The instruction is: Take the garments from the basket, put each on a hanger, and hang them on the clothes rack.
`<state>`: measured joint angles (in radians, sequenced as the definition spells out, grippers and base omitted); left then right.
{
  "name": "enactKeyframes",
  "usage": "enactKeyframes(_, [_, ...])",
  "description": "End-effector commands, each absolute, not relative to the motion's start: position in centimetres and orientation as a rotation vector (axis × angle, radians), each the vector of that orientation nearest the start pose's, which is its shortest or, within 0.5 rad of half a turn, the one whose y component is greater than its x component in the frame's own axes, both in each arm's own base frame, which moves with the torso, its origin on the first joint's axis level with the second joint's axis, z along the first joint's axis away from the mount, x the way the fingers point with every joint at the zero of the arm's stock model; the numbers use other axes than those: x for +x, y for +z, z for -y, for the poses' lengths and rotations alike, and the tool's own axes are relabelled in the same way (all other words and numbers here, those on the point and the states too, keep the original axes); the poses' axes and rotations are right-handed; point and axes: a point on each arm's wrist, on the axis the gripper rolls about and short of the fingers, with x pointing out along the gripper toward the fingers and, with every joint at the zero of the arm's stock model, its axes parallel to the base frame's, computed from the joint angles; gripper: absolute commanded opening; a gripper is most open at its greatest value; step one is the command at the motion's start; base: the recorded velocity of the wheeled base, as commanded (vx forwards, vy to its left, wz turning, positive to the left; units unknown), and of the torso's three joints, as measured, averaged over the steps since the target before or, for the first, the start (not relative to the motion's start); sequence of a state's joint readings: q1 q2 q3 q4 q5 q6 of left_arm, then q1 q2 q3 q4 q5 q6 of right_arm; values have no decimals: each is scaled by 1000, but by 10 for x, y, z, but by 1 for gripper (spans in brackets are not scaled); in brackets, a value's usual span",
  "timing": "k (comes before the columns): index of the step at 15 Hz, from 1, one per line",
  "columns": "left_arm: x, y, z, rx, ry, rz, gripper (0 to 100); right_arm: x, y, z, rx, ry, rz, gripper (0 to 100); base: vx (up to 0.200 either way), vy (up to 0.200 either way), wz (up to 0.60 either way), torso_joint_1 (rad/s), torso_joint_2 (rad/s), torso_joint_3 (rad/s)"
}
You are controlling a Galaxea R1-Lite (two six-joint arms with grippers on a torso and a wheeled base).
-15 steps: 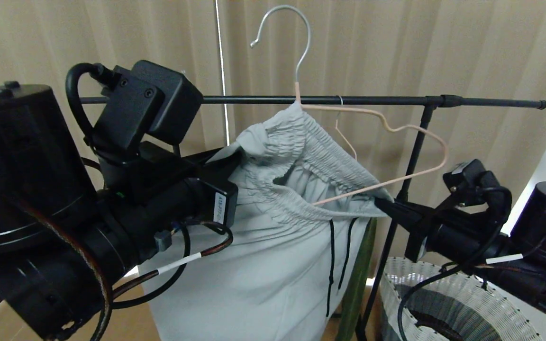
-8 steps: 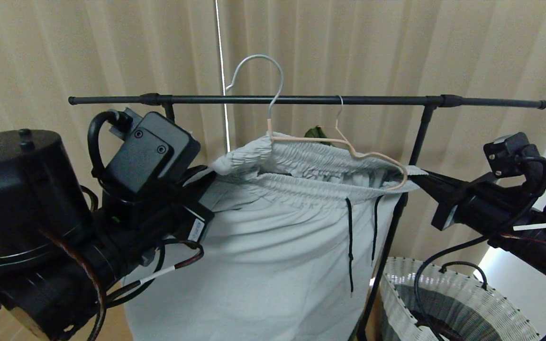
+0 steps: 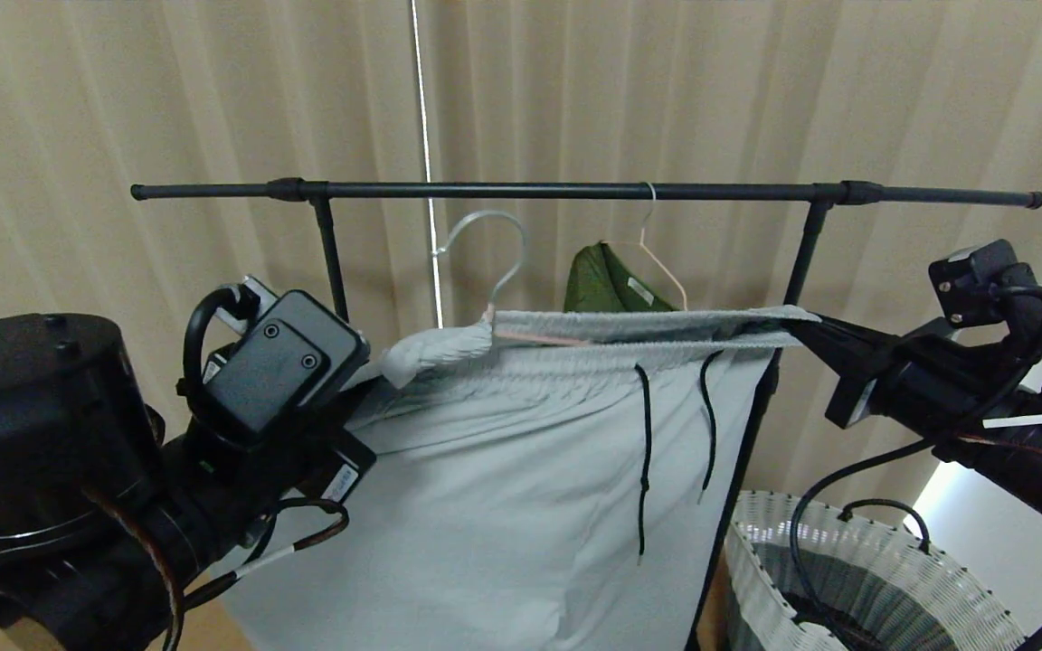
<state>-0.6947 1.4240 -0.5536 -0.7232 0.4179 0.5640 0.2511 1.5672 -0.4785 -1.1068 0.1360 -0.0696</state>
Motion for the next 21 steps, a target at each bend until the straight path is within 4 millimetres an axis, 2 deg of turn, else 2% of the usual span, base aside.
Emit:
enactKeyframes(1, [176,197,132,636,-298,-44,0,240,183,-65,-68,386,35,0,0,0,0,0,0,0])
enactKeyframes(5, [180,197,131,628,-275,-51,0,235,181,-67,-72,401,27,0,0,0,0,0,0,0])
enactKeyframes(6, [183,203,133,611,-233,-46,0,223,177,-87,-95,500,18,0,0,0,0,0,0,0])
enactKeyframes(8, [189,207,138,566,-164,-57,0,213,173,-107,-144,594,20,0,0,0,0,0,0,0])
enactKeyframes(11, [189,210,150,450,-137,-58,0,203,170,-124,-211,680,24,0,0,0,0,0,0,0])
enactKeyframes(15, [183,210,156,358,-172,-57,0,191,159,-124,-310,711,4,0,0,0,0,0,0,0])
enactKeyframes(16, [182,209,156,361,-177,-60,0,189,156,-123,-321,712,-9,100,0,0,0,0,0,0])
enactKeyframes(18, [175,212,158,347,-202,-36,0,189,161,-118,-324,687,17,100,0,0,0,0,0,0])
enactKeyframes(21, [173,203,156,368,-208,-46,0,193,171,-109,-370,636,67,100,0,0,0,0,0,0])
